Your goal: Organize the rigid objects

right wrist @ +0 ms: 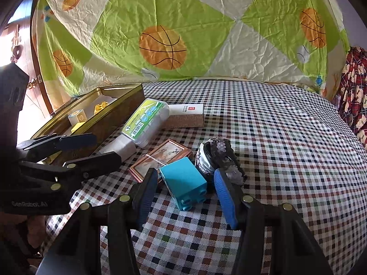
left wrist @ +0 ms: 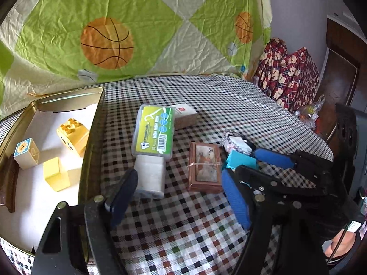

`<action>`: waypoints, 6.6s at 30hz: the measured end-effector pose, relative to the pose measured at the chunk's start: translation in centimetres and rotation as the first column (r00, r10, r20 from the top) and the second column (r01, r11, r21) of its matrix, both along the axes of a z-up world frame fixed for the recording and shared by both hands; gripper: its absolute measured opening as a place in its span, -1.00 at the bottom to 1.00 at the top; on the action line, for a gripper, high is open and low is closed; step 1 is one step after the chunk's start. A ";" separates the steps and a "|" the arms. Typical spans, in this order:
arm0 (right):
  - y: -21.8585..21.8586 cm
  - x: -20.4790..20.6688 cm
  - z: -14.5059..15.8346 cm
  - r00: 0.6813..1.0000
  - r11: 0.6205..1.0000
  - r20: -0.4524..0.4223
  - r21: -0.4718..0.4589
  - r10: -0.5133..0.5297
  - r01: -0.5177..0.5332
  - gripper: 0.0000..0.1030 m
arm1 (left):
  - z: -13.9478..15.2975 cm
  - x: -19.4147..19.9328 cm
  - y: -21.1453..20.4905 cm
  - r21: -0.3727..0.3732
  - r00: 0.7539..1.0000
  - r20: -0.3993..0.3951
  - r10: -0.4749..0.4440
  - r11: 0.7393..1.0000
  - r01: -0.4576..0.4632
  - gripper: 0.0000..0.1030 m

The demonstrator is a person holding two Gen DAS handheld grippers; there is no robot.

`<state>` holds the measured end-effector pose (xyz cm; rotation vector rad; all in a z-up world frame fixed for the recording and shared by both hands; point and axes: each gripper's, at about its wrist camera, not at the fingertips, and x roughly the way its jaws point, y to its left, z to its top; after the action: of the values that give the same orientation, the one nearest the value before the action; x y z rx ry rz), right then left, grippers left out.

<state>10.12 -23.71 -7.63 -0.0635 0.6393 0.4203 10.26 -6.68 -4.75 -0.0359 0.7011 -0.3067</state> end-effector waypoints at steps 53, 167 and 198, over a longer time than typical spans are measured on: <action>-0.1 0.0 -0.2 1.000 1.000 0.003 0.001 -0.024 0.024 -0.07 | -1.7 2.3 -0.5 0.292 0.994 -0.027 0.108 0.952 -0.095 -0.39; -0.8 0.6 -0.5 0.999 0.998 -0.004 0.050 -0.044 0.044 -0.09 | 0.3 7.9 0.1 0.096 0.998 -0.063 0.028 0.995 -0.022 0.77; 0.7 0.3 -1.0 0.995 0.995 -0.016 -0.019 0.102 -0.102 -0.35 | -0.1 3.7 0.9 0.047 0.995 0.058 0.080 0.995 -0.083 0.03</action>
<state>10.45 -23.05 -8.65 -0.1121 0.6568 0.5137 13.99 -5.82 -4.85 -0.0092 0.6495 -0.2112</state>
